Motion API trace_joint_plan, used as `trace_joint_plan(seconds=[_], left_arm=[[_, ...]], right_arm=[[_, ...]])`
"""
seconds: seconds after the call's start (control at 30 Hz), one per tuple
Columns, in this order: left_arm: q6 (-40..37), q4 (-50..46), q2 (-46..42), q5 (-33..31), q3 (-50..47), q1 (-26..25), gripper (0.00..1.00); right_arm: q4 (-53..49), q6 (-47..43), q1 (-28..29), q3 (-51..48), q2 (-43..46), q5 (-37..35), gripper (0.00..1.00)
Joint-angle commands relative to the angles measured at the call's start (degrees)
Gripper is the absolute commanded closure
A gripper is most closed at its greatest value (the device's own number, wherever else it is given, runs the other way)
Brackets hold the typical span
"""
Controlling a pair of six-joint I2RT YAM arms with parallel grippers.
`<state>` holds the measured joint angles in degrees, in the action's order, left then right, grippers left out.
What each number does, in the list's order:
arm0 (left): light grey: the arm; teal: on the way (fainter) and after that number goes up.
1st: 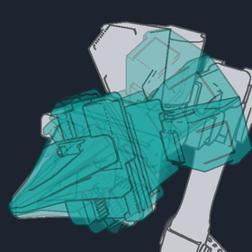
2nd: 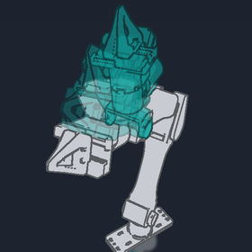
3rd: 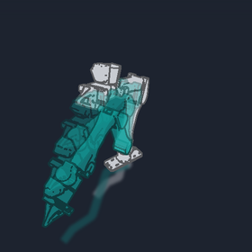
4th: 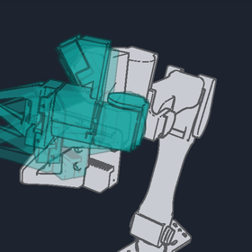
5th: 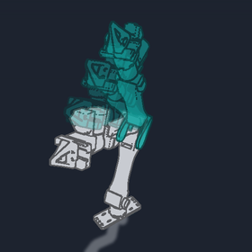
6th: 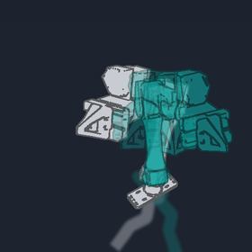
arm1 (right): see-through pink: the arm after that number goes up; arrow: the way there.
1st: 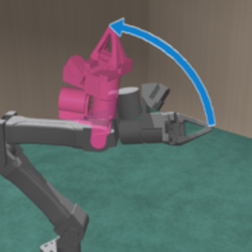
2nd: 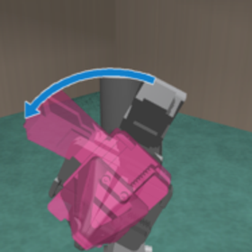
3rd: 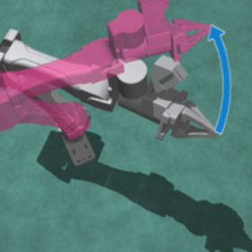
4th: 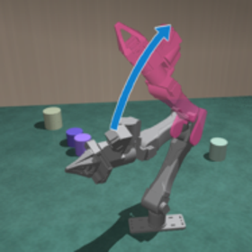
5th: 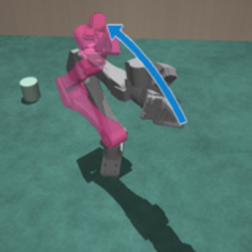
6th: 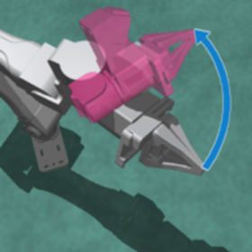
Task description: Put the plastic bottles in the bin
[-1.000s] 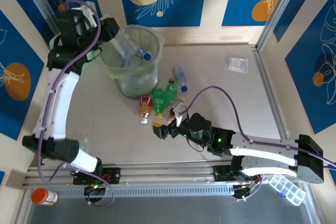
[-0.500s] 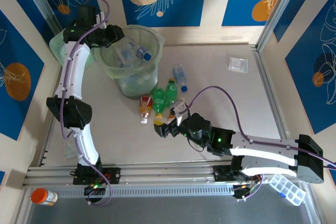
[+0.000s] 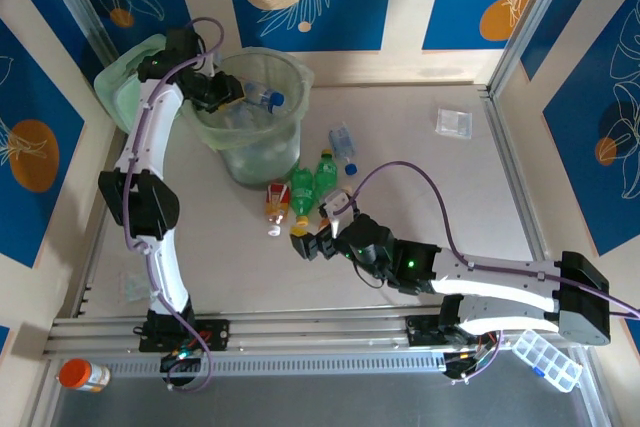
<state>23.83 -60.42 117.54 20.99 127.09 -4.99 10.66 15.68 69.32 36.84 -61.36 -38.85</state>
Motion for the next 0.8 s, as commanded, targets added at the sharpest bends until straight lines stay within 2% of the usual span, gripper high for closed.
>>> trace_joint_plan(seconds=[0.0, 0.17, 0.43, 0.57, 0.77], left_arm=[[-1.4, 2.8, 0.7, -3.6, -3.8, 0.3, 0.64], [-1.1, 5.2, 0.3, -2.6, -7.1, 0.2, 0.48], [1.7, 8.5, -4.9, -2.3, -7.0, 0.2, 0.3], [4.3, 9.7, -7.5, -2.6, -6.8, 0.2, 0.25], [4.1, 8.3, -11.3, -5.9, -6.0, 0.1, 0.2]], right_arm=[[0.5, 0.8, 0.1, 1.4, 0.3, -1.8, 0.01], [0.7, 0.7, -0.3, 1.2, 0.3, -1.9, 0.01], [1.5, -0.8, -0.5, 0.9, 0.6, -2.7, 0.02], [1.8, -1.3, -0.7, 0.5, 1.1, -3.3, 0.02], [1.8, -1.2, -0.7, 0.0, 2.8, -3.2, 0.02]])
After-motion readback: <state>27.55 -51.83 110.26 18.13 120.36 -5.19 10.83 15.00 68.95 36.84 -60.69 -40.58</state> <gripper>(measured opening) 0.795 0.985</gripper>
